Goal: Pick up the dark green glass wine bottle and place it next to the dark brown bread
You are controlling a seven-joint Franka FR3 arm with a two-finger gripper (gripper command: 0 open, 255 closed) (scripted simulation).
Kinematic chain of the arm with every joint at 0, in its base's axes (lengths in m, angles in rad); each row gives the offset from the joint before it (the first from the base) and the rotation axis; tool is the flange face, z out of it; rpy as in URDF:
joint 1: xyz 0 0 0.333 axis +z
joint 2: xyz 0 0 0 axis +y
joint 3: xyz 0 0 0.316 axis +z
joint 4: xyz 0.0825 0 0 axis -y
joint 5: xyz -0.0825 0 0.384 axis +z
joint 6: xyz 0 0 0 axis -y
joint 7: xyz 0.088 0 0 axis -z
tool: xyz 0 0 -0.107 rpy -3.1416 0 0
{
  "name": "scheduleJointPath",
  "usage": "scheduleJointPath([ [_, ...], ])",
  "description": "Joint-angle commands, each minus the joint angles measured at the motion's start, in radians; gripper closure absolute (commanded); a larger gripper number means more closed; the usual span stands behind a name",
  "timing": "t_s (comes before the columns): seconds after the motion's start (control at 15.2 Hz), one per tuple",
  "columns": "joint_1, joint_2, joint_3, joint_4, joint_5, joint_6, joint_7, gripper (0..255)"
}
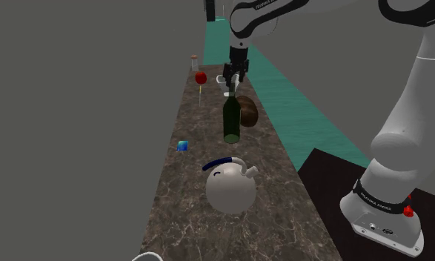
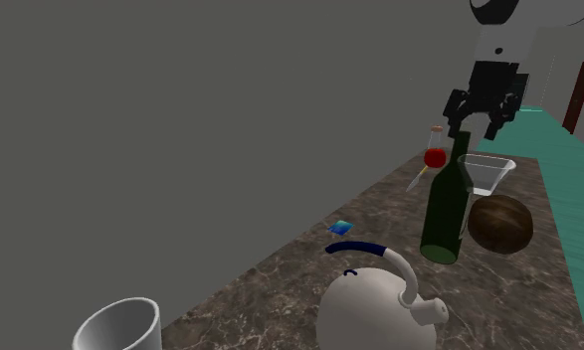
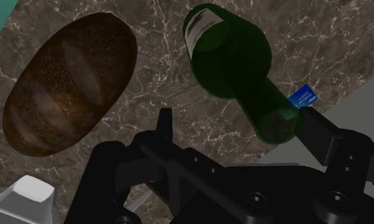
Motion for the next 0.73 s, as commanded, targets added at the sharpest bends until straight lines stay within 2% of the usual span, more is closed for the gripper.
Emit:
scheduleJointPath([
  [0.0, -0.002, -0.015, 0.000, 0.030, 0.004, -0.045, -0.002, 0],
  [0.13, -0.005, -0.028, -0.001, 0.073, 0.007, -0.101, -0.004, 0],
  [0.66, -0.005, -0.028, -0.001, 0.073, 0.007, -0.101, -0.004, 0],
])
